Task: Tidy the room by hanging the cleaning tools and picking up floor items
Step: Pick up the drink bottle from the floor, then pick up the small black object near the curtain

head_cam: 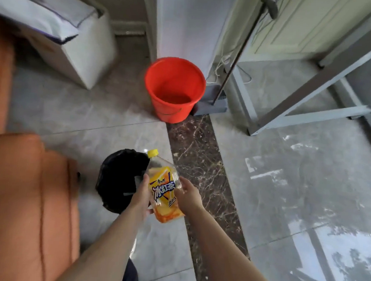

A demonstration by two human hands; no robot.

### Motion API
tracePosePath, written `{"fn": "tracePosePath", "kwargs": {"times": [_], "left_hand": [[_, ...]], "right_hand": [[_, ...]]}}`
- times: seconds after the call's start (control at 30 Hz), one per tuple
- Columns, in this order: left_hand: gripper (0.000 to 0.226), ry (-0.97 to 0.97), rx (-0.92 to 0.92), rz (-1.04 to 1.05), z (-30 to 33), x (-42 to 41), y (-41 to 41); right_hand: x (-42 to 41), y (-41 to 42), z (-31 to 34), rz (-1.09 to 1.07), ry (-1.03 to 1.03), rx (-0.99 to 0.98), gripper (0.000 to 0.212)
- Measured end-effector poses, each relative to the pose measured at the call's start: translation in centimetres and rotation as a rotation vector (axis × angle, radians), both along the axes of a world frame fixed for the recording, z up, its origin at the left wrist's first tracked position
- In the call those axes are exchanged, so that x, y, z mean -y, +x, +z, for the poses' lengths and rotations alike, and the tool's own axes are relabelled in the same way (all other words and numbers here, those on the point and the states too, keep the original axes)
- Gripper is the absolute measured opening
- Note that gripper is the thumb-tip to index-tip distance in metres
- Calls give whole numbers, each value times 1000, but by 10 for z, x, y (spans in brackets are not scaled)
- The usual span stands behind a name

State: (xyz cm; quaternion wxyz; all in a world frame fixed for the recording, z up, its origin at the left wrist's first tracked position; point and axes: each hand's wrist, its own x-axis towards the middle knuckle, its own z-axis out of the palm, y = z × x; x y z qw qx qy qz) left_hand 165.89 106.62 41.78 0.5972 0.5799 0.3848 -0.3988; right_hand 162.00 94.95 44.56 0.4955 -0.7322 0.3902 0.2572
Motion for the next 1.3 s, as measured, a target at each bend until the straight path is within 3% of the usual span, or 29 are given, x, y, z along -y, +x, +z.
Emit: {"fn": "tracePosePath", "kwargs": {"times": [0.33, 0.43, 0.67, 1.0, 1.13, 1.3], "left_hand": [[46, 21, -41, 1, -35, -84, 45], [53, 24, -76, 8, -45, -90, 49], [53, 83, -78, -2, -54, -95, 63], [47, 66, -24, -175, -33, -37, 51], [27, 86, 33, -293, -14, 0, 36], [34, 109, 107, -467, 18, 68, 13]], "right_hand": [[-88, 72, -23, 64, 31, -152, 56], [-97, 81, -31, 60, 71, -168, 57], [-100, 82, -41, 14, 90, -190, 44], [-49, 49, -27, -118, 80, -185, 39], [-14, 28, -13, -158, 57, -156, 40], [48, -14, 21, -239, 31, -107, 39]]}}
